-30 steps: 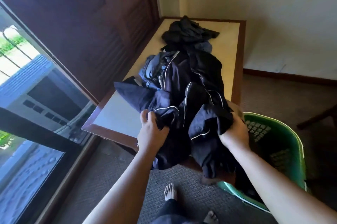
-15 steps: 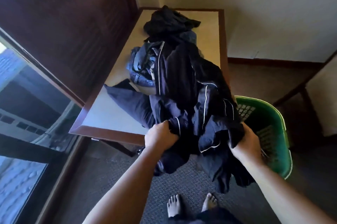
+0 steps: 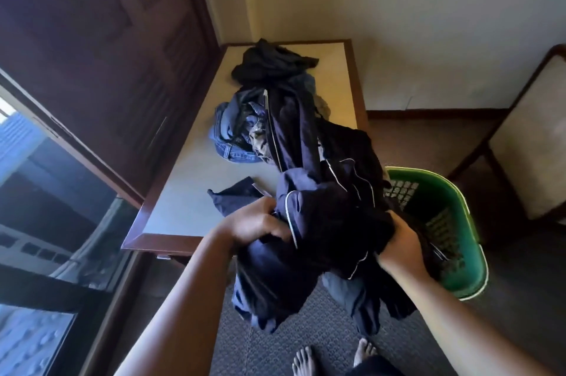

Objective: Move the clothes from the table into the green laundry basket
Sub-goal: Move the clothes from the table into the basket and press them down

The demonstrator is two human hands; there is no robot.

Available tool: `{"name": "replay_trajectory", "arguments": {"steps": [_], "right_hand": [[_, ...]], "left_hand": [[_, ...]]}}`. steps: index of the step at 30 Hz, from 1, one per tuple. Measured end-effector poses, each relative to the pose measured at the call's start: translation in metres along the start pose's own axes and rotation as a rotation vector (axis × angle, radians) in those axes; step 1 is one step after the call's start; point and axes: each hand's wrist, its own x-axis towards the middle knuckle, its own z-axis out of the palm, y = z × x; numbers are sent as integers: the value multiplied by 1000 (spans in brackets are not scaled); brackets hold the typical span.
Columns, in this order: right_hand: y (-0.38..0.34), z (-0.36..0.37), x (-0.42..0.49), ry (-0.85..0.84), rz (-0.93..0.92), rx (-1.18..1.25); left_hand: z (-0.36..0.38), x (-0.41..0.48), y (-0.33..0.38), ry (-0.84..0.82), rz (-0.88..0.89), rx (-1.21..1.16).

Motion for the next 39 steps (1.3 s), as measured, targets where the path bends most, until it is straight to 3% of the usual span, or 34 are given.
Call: {"name": "replay_trajectory", "arguments": {"steps": [2,7,14,19,23,27,29,34,39], "right_hand": [[-9,2,1,-6,-3,-30],[-37,2,12,52,-33,-32],[-61,-1,69,52,-163,-17],[-77,6,129,-63,-164,-15],[-77,15,172,-244,-68,-152],[-49,23,190,-353,-18,-204],[-37,24,195,-367,-28,-214],[-24,26,207,-355,-109,-195],[-33,21,202,-296,-162,-185]], "left_hand": [[0,9,-1,81,17,21],[1,41,6,491,13,283],[-24,102,40,626,106,626],[-54,172,68,747,97,862],[-86,242,92,622,-73,995],[-101,305,89,403,-262,895],[-98,319,83,386,-310,825],[-75,311,63,689,-71,973],[-55,261,65,812,171,755]]}}
